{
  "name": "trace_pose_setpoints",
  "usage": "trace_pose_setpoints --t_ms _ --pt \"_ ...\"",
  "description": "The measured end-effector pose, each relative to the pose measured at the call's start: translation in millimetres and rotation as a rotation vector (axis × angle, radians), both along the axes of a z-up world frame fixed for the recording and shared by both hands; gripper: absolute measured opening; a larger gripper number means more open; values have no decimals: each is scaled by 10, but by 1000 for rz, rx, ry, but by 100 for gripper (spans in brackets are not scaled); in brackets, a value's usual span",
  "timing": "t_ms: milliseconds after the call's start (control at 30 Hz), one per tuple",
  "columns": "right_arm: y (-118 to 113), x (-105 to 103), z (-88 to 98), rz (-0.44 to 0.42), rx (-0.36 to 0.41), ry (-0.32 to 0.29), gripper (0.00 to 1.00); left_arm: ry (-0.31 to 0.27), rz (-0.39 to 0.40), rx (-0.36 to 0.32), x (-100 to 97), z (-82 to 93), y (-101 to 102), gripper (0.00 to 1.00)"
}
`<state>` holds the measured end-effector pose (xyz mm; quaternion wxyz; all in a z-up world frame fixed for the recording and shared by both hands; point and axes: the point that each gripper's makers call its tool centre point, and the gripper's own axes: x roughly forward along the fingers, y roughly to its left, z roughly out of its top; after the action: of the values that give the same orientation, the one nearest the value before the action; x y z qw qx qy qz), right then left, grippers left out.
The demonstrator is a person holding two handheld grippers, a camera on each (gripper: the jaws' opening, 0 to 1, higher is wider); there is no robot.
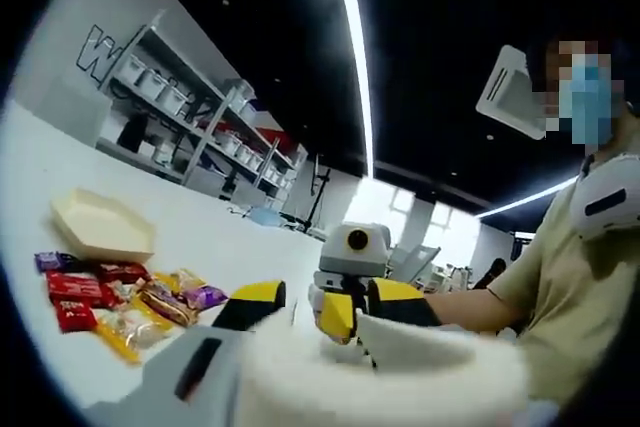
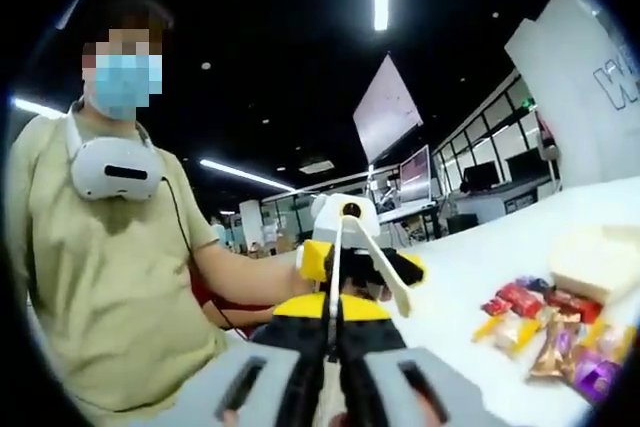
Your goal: Place the target food into the container with the food tongs after gripping and lifting it, then release it inside without dropping or visibly crushing the food.
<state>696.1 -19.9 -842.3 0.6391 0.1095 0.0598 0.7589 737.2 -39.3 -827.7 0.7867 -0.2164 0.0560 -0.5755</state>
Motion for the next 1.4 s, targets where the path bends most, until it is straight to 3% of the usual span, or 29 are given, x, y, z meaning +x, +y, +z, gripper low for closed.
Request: trace_pose_setpoints --t_ms 700,1200,1400 --pt "18 41 -26 -20 -41 -4 0 0 20 -11 11 0 14 29" --pt "-26 85 -6 -57 -46 0 0 26 38 -56 54 22 89 28" --pt "-19 40 -25 -31 -53 3 0 19 29 -46 31 7 89 29"
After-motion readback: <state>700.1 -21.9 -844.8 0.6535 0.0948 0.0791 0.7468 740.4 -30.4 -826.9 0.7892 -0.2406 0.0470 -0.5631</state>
